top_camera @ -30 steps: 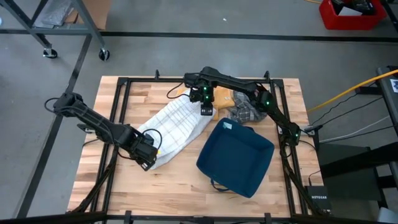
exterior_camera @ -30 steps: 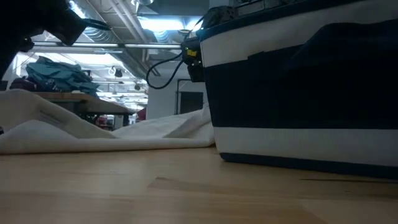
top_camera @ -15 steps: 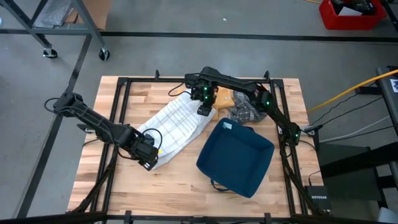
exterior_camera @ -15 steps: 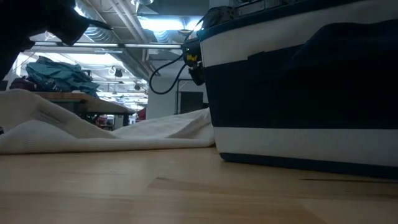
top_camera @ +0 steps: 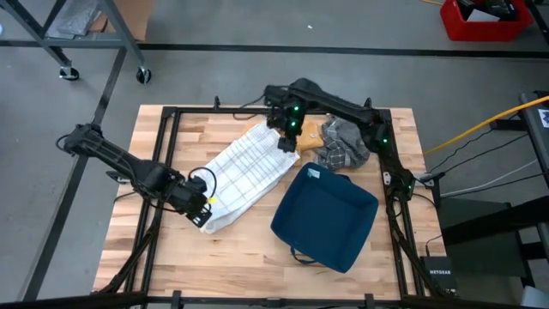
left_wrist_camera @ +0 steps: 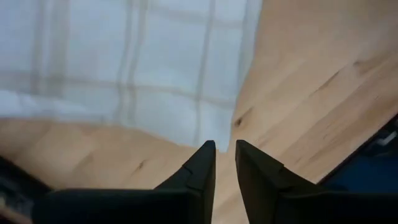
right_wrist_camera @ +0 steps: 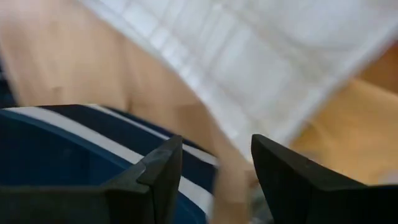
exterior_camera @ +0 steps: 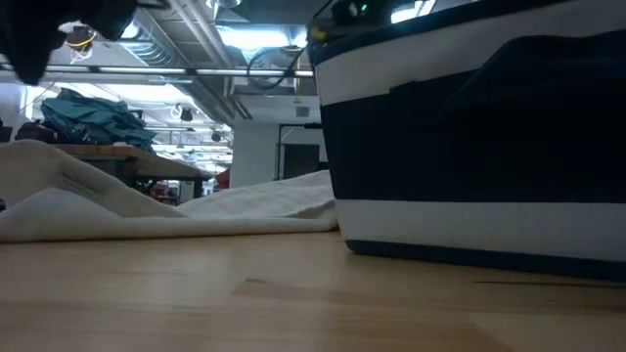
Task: Fold towel
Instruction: Fold the white towel
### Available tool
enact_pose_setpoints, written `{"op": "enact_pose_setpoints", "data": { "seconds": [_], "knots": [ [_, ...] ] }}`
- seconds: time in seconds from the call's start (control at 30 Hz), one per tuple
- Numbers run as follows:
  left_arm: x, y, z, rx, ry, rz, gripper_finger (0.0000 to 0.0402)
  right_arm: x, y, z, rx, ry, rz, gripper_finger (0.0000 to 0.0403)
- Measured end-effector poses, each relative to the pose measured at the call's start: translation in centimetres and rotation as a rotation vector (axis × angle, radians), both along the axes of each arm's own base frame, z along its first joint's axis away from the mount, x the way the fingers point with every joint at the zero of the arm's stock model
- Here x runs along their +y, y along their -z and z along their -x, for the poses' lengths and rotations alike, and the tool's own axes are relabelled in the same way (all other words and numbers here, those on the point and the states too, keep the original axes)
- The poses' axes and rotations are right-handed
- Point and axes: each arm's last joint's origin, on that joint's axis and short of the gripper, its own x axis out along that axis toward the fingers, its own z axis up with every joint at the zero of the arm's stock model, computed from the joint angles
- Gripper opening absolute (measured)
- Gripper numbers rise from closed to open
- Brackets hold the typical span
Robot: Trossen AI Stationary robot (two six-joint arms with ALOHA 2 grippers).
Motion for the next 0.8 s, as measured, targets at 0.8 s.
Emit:
{"op": "enact_pose_setpoints", "data": {
  "seconds": [0.8],
  "knots": [
    [3.6,0.6,3.3,0.129,-0.126,-0.649,0.0054,6.4,-3.6,-0.1,0.044,0.298,0.158,0.0197]
  ]
}}
